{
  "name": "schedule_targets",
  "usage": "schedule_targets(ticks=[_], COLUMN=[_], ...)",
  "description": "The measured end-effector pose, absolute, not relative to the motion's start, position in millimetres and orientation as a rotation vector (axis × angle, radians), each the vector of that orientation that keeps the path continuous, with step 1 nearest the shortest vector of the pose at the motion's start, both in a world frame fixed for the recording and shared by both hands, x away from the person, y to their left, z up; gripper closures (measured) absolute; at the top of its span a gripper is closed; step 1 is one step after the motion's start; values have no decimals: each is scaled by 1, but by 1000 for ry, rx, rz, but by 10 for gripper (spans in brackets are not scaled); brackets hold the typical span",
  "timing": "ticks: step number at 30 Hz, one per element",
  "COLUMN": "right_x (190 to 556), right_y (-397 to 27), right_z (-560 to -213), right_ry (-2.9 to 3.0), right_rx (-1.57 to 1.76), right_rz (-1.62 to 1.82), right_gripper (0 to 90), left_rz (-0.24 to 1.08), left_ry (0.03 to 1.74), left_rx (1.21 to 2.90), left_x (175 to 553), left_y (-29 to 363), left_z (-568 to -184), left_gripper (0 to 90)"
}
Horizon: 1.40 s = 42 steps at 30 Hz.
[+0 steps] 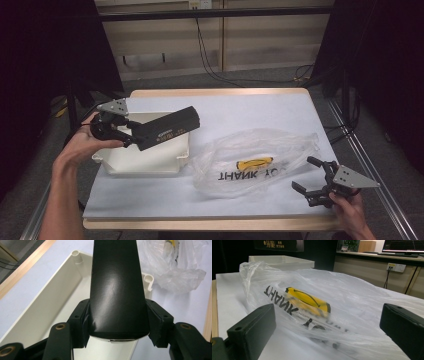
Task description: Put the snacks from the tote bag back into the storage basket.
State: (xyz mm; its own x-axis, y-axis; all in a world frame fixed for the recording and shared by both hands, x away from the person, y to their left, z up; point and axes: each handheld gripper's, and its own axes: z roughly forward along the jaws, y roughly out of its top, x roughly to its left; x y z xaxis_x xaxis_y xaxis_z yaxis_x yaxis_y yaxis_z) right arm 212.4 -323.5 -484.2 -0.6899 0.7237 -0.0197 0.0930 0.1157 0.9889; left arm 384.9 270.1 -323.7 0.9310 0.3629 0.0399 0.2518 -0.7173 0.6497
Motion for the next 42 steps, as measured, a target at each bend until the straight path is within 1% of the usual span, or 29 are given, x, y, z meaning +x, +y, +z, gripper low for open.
schedule_targets(ticks=[11, 20, 33, 37, 42], right_x=[213, 212, 211, 208, 205], right_y=[-323, -323, -324, -324, -323], right_z=[-484, -484, -483, -475, -474], right_ry=[1895, 1899, 1884, 1857, 1869], right_rx=[788, 775, 767, 758, 756], right_rz=[1612, 1606, 1618, 1643, 1680], right_gripper=[0, 0, 0, 0, 0], left_rz=[185, 181, 142, 139, 132], left_ry=[513, 537, 577, 571, 569], left_rx=[2418, 2442, 2465, 2485, 2505], left_x=[393, 399, 409, 412, 417], left_y=[297, 300, 300, 297, 290], left_z=[-340, -349, -368, -372, -378], left_gripper=[433, 433, 433, 432, 433])
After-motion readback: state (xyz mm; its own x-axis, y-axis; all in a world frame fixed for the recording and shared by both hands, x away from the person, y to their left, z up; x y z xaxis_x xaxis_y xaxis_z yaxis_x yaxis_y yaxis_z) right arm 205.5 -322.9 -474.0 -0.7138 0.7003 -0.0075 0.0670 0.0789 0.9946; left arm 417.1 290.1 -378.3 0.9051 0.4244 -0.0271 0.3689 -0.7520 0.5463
